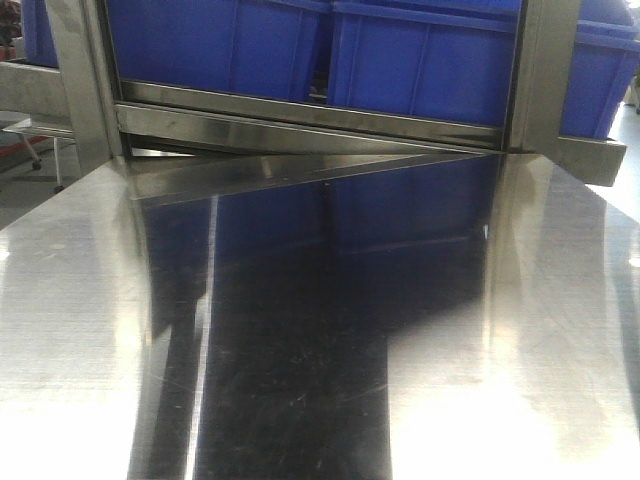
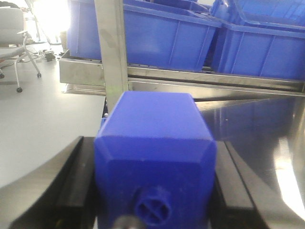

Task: Pick and sort blue part to right shelf
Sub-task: 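Drive the base away from the table holding both bottles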

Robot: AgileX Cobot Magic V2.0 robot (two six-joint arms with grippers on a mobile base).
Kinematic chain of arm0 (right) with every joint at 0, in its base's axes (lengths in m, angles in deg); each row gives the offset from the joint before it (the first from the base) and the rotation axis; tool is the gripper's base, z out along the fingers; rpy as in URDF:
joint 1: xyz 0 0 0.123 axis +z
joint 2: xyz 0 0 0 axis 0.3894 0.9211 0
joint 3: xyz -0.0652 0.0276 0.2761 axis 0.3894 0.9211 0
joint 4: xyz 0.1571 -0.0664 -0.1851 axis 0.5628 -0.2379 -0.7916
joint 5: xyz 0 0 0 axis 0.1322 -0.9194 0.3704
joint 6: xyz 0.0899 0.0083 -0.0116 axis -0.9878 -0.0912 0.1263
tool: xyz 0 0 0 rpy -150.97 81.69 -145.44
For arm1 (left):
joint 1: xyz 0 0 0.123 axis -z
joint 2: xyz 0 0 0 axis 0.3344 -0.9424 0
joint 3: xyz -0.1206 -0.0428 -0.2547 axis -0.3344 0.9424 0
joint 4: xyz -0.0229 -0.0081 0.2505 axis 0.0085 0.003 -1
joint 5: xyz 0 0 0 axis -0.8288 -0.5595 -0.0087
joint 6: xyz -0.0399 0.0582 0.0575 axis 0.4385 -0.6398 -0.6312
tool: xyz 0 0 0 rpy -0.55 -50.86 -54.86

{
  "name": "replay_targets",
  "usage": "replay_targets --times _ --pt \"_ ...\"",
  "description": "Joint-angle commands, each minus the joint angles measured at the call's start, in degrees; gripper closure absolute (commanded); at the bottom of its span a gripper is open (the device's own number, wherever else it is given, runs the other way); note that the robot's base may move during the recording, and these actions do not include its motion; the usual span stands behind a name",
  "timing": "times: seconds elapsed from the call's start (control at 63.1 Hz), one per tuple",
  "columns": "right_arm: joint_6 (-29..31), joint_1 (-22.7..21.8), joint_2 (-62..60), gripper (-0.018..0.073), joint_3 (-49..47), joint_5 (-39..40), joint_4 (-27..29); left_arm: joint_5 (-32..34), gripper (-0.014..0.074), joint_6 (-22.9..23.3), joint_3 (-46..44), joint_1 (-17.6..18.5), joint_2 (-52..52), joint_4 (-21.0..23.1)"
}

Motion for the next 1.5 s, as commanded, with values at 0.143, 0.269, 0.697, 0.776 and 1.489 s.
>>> replay_targets --times 0.143,0.269,0.697,0.776,1.489 --pt "0.6 -0.5 0.4 0.0167 -1.8 5.3 0.1 5.1 0.0210 0.3 -1.7 0.1 -0.5 0.3" --pt "0.6 -0.5 0.4 0.0167 -1.8 5.3 0.1 5.1 0.0210 0.3 -1.7 0.1 -0.5 0.3" --pt "0.6 -0.5 0.4 0.0167 -1.8 5.3 0.1 5.1 0.0210 0.3 -1.7 0.1 -0.5 0.3" --pt "0.6 -0.5 0.4 0.0167 -1.8 5.3 0.1 5.1 0.0210 0.3 -1.7 0.1 -0.5 0.3" --pt "0.6 -0.5 0.4 0.0167 -1.8 5.3 0.1 5.1 0.0210 0.3 -1.7 0.1 -0.5 0.3"
